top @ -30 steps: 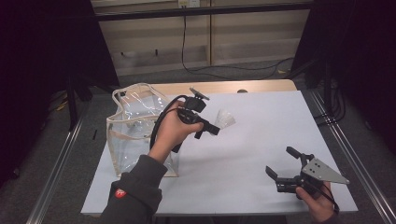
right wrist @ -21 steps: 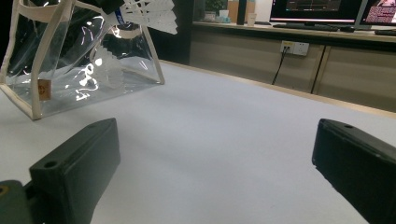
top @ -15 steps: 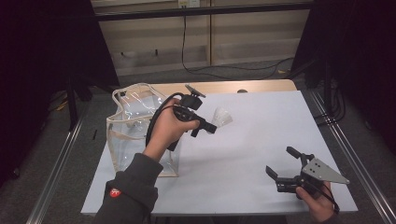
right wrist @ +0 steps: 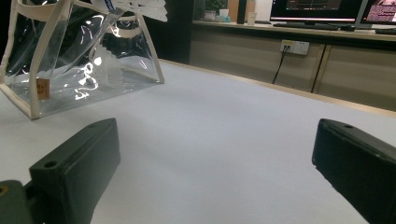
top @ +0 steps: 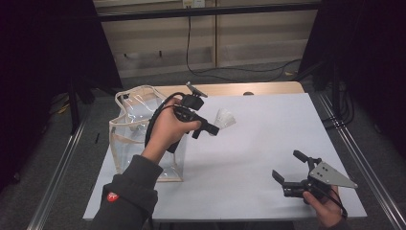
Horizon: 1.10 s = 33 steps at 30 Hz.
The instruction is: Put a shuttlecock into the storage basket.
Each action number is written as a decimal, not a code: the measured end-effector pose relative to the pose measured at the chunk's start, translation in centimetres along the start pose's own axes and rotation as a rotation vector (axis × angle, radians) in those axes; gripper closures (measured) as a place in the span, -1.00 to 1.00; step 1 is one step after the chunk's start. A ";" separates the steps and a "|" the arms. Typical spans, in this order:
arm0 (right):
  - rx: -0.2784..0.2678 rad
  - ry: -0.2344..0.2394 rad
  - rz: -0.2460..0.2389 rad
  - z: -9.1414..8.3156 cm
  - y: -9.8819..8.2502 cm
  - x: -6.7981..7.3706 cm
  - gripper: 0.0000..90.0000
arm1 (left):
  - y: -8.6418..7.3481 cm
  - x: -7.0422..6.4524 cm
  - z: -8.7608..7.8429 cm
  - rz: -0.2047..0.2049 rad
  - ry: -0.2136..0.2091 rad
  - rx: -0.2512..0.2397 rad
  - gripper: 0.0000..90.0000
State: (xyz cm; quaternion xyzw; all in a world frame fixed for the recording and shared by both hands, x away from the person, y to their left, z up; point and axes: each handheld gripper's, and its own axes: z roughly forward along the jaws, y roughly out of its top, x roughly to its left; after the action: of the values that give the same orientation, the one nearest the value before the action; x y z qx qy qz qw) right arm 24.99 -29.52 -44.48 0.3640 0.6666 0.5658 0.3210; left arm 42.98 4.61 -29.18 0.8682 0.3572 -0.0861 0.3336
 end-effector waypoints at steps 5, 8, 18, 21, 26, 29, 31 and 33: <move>-0.001 -0.002 0.002 0.0 0.1 0.1 -0.98 | 0.1 -0.1 -0.8 0.002 -0.002 -0.003 0.45; -0.004 0.001 0.003 0.0 0.1 0.1 -0.98 | 0.2 -0.2 -1.3 0.001 0.003 -0.003 0.45; 0.000 0.004 0.001 0.0 0.2 0.2 -0.98 | 0.4 -0.1 -2.8 -0.012 -0.006 -0.011 0.45; -0.001 0.007 0.001 0.1 0.2 0.2 -0.98 | 0.4 -0.1 -3.1 -0.012 0.004 -0.010 0.45; -0.002 0.008 0.000 0.2 0.2 0.4 -0.98 | 0.4 -0.2 -3.6 -0.010 0.014 -0.011 0.45; -0.003 0.008 0.001 0.2 0.2 0.4 -0.98 | 0.4 -0.1 -4.1 -0.014 0.014 -0.016 0.45; -0.004 0.012 0.002 0.3 0.2 0.4 -0.98 | 0.4 0.1 -4.4 -0.020 0.012 -0.020 0.45; -0.003 0.012 0.001 0.3 0.2 0.4 -0.98 | 0.3 0.2 -4.6 -0.024 0.018 -0.024 0.45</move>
State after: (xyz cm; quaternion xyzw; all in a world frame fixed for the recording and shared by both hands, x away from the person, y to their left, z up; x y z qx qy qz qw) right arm 25.07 -28.95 -44.33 0.3603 0.6676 0.5690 0.3173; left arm 42.91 7.51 -25.61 0.8606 0.3713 -0.0782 0.3396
